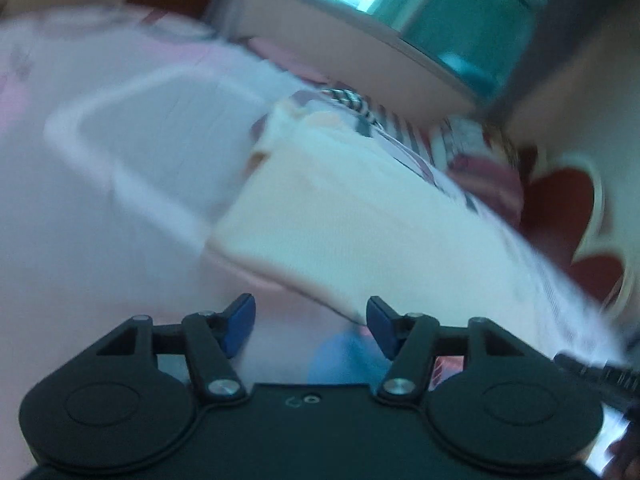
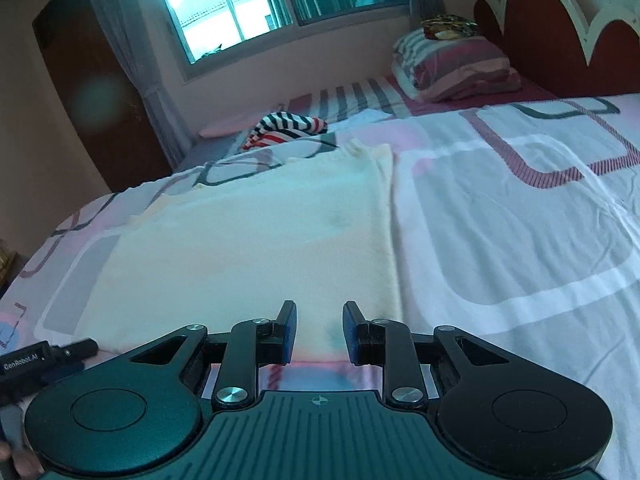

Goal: Fold small clothes

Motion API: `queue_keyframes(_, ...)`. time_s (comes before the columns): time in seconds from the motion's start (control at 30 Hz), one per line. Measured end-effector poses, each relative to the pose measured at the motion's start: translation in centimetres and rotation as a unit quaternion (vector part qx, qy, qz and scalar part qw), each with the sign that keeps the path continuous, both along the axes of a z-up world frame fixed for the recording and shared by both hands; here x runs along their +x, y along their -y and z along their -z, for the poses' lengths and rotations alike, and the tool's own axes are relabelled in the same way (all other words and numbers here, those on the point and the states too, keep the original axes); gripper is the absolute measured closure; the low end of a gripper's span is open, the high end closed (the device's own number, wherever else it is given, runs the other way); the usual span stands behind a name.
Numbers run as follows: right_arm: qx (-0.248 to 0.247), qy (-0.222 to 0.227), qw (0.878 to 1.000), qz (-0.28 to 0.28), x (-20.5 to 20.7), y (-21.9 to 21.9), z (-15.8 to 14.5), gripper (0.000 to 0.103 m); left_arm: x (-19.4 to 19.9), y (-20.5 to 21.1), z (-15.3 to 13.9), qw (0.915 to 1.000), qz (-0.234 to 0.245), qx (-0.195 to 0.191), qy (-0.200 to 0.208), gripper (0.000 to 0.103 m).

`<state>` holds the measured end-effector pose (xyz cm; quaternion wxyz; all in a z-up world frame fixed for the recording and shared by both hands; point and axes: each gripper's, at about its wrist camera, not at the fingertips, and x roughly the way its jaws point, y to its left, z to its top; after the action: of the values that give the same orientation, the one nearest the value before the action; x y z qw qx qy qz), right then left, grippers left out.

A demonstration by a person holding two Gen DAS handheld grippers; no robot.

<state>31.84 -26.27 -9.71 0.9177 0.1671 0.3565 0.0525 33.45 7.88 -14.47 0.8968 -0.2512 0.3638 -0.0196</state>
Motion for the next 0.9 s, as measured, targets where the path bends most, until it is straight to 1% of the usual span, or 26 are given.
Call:
queue_keyframes(0.1,-0.001,0.007,1.000,-0.009,0.6,-1.0,-0.4,0.078,0.4,-0.9,0.7,0.9975,-0.038,-0.059,0.010,0.044)
queue_keyframes(0.2,-0.001,0.014,1.000,-0.021,1.7,-1.9,-0.6,0.078,2.0,-1.8,1.5,0.9912,-0.066,-0.115,0.011,0.042)
queue_keyframes(0.23,0.003,0.015,1.000,-0.025,2.2,-2.3,-0.6,0.078,2.5,-2.0,1.8,0.9889,-0.071,-0.130,0.012,0.041)
queue_keyframes(0.3,0.000,0.020,0.999,-0.035,3.3,-3.2,-0.5,0.078,3.6,-2.2,2.2,0.9854,-0.080,-0.150,0.018,0.041)
queue_keyframes(0.33,0.000,0.021,0.999,-0.040,3.9,-3.7,-0.4,0.078,4.1,-2.2,2.4,0.9842,-0.082,-0.156,0.021,0.042)
queue_keyframes(0.37,0.002,0.021,0.999,-0.047,4.7,-4.4,-0.3,0.078,4.6,-2.2,2.5,0.9836,-0.085,-0.157,0.025,0.044)
queue_keyframes(0.47,0.004,0.025,0.998,-0.061,6.7,-5.9,0.4,0.078,5.6,-1.4,2.6,0.9845,-0.094,-0.143,0.037,0.045)
queue_keyframes(0.5,0.006,0.027,0.997,-0.065,7.6,-6.5,0.8,0.078,5.8,-1.0,2.6,0.9845,-0.098,-0.140,0.039,0.043)
queue_keyframes(0.57,0.013,0.027,0.997,-0.069,9.2,-7.4,1.6,0.078,6.5,-0.6,2.5,0.9849,-0.106,-0.131,0.041,0.043)
queue_keyframes(0.63,0.020,0.024,0.997,-0.069,10.7,-8.1,2.4,0.078,7.2,-0.9,2.5,0.9831,-0.112,-0.139,0.042,0.047)
queue_keyframes(0.7,0.021,0.026,0.997,-0.067,11.7,-8.5,3.0,0.081,8.0,-1.2,2.5,0.9818,-0.114,-0.148,0.037,0.060)
queue_keyframes(0.73,0.020,0.026,0.997,-0.066,12.2,-8.7,3.2,0.097,8.5,-1.4,2.6,0.9814,-0.116,-0.150,0.032,0.065)
queue_keyframes(0.77,0.020,0.024,0.997,-0.067,12.5,-8.8,3.5,0.103,8.9,-1.6,2.8,0.9807,-0.120,-0.152,0.027,0.077)
queue_keyframes(0.8,0.019,0.024,0.998,-0.064,12.8,-8.9,3.7,0.103,8.8,-1.9,3.0,0.9801,-0.120,-0.156,0.022,0.086)
queue_keyframes(0.87,0.024,0.029,0.997,-0.061,12.9,-8.9,3.9,0.103,8.7,-2.4,3.3,0.9795,-0.120,-0.160,0.018,0.096)
queue_keyframes(0.9,0.027,0.030,0.997,-0.060,12.8,-8.9,3.9,0.103,8.3,-2.6,3.3,0.9785,-0.120,-0.166,0.023,0.096)
